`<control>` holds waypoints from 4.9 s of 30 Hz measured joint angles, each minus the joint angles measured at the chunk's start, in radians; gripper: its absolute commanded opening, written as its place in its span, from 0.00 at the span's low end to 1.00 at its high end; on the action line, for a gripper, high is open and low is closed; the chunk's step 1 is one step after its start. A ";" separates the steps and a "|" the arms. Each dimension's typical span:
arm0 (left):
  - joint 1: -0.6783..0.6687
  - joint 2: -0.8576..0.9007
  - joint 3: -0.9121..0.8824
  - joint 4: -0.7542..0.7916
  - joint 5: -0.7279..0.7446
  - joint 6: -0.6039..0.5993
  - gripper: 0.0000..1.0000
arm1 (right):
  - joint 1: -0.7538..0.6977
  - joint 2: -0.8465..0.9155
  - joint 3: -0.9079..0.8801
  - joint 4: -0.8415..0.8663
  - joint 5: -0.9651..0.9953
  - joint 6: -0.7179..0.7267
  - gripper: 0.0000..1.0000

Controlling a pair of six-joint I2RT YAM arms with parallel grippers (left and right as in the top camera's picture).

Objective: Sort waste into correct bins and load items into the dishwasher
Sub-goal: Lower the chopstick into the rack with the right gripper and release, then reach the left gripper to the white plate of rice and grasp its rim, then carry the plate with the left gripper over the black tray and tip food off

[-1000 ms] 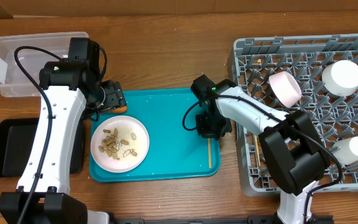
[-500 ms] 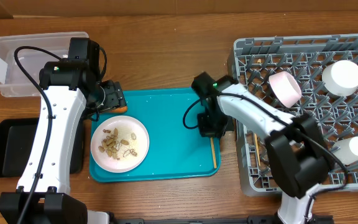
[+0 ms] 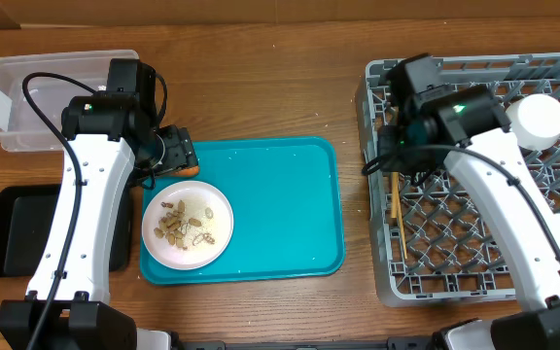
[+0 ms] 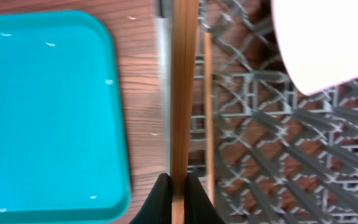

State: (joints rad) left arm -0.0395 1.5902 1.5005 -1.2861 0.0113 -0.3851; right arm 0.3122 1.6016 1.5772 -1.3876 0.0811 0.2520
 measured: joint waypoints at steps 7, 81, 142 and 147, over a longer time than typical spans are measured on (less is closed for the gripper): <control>0.000 0.000 0.000 -0.001 0.008 0.000 0.81 | -0.039 0.012 -0.147 0.036 -0.003 -0.064 0.05; -0.339 0.096 -0.583 0.657 0.029 -0.167 0.42 | -0.195 -0.251 -0.227 0.165 -0.053 -0.016 0.61; -0.347 0.132 -0.275 0.140 -0.129 -0.167 0.04 | -0.195 -0.251 -0.229 0.068 -0.055 -0.017 0.61; -0.347 0.132 -0.202 0.098 -0.145 -0.167 0.04 | -0.195 -0.251 -0.229 0.068 -0.055 -0.017 0.61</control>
State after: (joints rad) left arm -0.3866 1.7226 1.2987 -1.1885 -0.1341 -0.5518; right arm 0.1177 1.3510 1.3487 -1.3201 0.0261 0.2348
